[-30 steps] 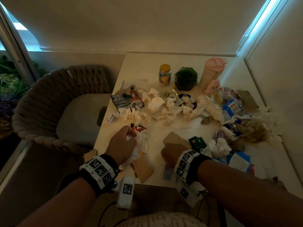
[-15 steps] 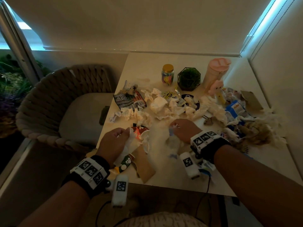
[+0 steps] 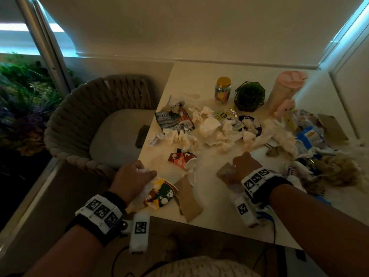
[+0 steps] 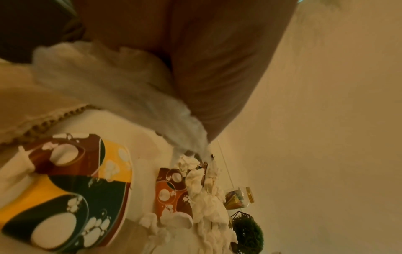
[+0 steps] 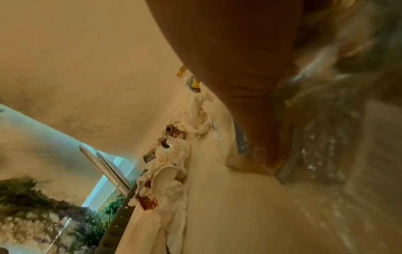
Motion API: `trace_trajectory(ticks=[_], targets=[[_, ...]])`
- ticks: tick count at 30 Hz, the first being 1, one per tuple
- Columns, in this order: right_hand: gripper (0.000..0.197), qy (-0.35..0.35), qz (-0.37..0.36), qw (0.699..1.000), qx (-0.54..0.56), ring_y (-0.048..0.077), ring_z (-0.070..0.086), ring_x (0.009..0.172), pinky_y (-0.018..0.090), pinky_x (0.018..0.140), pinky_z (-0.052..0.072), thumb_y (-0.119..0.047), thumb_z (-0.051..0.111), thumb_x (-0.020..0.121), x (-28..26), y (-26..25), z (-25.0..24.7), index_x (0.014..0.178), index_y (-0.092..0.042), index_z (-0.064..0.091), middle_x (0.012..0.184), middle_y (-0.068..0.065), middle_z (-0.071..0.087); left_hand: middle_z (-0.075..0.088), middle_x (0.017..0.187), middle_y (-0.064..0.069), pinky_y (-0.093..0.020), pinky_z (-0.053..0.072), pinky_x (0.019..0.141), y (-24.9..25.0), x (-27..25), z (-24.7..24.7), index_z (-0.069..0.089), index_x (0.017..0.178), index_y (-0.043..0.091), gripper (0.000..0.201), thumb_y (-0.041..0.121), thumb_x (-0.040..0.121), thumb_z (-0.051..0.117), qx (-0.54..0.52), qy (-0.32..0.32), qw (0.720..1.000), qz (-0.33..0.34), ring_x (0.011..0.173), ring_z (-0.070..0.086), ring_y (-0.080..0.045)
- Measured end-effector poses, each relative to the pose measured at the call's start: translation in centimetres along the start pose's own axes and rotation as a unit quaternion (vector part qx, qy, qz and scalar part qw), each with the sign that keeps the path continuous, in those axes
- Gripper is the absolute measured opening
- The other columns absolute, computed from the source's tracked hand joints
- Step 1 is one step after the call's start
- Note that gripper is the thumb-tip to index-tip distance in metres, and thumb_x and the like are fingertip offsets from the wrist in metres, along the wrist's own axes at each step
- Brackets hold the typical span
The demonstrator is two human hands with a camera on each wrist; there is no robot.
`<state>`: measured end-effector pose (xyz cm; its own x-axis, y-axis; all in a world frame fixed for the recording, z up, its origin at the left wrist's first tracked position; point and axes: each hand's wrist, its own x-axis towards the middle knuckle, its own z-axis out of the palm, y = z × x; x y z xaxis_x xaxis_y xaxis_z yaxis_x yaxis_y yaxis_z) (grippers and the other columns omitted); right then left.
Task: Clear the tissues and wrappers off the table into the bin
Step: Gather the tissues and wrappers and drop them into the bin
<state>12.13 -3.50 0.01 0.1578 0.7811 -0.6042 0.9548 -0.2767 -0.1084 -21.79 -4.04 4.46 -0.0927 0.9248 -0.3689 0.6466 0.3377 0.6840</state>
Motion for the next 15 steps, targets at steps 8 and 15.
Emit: trace_trajectory(ticks=[8,15], targets=[[0.079,0.013,-0.008,1.000,0.005,0.026,0.055,0.104,0.031,0.079,0.045,-0.062,0.075,0.050,0.4,-0.1,0.0,0.111,-0.020,0.049,0.114,0.004,0.054,0.053,0.097,0.001,-0.027,0.037,0.065,-2.1,-0.2,0.6,0.051,0.094,0.023,0.035,0.033,0.075,0.078,0.168,-0.031,0.985,0.009,0.088,0.050,-0.015],[0.049,0.011,-0.032,0.998,0.054,0.022,0.056,0.107,0.029,0.082,0.044,-0.045,0.076,0.073,-0.2,-0.5,-4.0,0.111,-0.017,0.062,0.116,0.005,0.061,0.052,0.108,-0.005,-0.028,0.038,0.070,-1.9,0.1,3.0,0.047,0.111,0.026,0.055,0.043,0.070,0.080,0.230,-0.075,0.970,0.001,0.096,0.052,-0.021]])
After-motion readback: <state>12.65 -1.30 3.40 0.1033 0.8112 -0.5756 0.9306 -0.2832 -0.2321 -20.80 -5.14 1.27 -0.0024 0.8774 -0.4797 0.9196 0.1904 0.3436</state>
